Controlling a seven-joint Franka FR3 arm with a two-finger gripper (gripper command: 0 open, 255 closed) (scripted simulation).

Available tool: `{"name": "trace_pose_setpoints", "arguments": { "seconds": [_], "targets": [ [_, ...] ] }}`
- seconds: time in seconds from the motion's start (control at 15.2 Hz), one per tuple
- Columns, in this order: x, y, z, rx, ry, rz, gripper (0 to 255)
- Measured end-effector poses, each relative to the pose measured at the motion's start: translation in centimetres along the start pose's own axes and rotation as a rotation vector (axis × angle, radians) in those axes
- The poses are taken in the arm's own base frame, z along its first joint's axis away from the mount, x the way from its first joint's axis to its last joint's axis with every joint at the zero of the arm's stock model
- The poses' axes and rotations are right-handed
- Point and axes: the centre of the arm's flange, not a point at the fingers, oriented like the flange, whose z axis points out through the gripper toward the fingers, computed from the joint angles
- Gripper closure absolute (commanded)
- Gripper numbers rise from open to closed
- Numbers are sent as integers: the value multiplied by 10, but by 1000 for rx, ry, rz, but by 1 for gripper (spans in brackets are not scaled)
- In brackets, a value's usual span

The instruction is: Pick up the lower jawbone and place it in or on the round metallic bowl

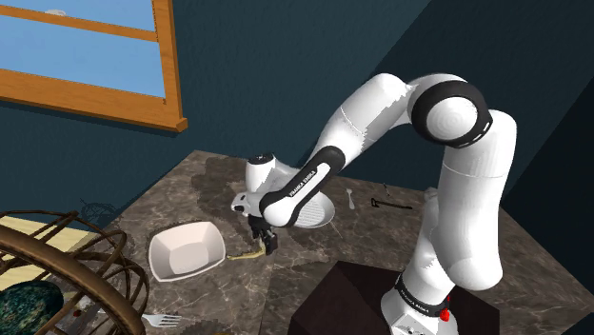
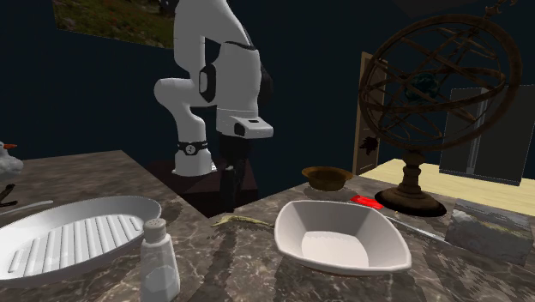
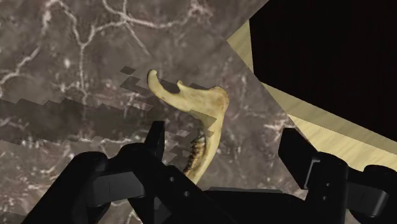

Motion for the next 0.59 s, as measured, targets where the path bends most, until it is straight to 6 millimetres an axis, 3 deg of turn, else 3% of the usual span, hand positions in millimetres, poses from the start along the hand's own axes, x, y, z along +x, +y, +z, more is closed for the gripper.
{"name": "trace_pose_setpoints", "arguments": {
  "seconds": [0.2, 0.59],
  "targets": [
    [11, -3, 7, -51, 1, 24, 0],
    [12, -2, 34, -58, 2, 28, 0]
  ]
}}
